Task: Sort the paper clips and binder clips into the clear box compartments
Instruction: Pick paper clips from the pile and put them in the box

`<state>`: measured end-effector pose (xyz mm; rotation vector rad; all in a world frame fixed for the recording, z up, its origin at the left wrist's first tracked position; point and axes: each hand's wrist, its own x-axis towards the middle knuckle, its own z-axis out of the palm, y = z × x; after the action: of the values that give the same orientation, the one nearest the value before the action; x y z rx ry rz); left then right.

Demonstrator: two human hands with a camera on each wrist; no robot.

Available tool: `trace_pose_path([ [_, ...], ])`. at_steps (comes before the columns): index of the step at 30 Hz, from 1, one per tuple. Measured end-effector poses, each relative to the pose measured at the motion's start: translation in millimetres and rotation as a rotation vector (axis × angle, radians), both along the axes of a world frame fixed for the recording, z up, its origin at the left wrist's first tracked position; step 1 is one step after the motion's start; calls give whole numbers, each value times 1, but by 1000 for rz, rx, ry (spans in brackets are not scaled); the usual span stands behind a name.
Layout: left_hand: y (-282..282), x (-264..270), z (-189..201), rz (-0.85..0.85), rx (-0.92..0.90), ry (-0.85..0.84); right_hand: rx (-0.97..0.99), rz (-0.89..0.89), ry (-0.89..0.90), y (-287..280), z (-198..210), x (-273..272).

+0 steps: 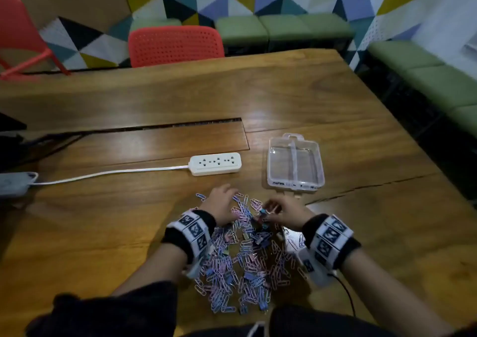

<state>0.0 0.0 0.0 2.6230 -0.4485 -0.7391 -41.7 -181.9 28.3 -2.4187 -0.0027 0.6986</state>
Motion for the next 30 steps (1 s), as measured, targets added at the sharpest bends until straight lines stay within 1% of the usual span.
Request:
trace_pose_path([
  [2, -7, 2, -6, -86, 73, 25, -88, -17, -72, 6, -10, 11],
  [3, -10, 2, -9, -150, 132, 35, -121, -18, -78, 9, -15, 15],
  [5, -15, -3, -13, -228, 180, -22, -181, -6, -66, 15, -23, 20],
  [7, -18, -10, -15, -231, 145, -119, -226, -11, -79, 19, -31, 23],
  [8, -19, -13, -14, -223, 127, -159, -248, -18, -115, 21, -34, 24],
  [11, -21, -22, -15, -217, 104, -199, -246, -54, -155, 28, -37, 25],
  [12, -21, -24, -13, -186, 75, -183, -240, -53, -160, 30, -39, 25],
  [13, -19, -24, -12, -120, 25, -147, -225, -55, -158, 31, -38, 25],
  [16, -11, -23, -11, 270, -279, 59, -177, -46, -155, 31, -40, 22],
  [18, -4, -21, -10, 458, -473, 198, -188, -35, -146, 30, -40, 19],
  [22, 3, -15, -4, 682, -801, 559, -270, 34, -161, 26, -43, 19],
  [24, 2, -14, -3, 808, -981, 687, -198, -27, -157, 24, -45, 19],
  [26, -1, -16, -1, 877, -1104, 755, -82, -125, -147, 21, -44, 18],
  [27, -2, -17, -1, 885, -1133, 777, -22, -168, -153, 20, -41, 17],
  [28, -3, -17, -2, 876, -1129, 780, 48, -218, -167, 17, -39, 16],
  [30, -7, -16, -2, 805, -1032, 711, 242, -354, -182, 11, -34, 12],
])
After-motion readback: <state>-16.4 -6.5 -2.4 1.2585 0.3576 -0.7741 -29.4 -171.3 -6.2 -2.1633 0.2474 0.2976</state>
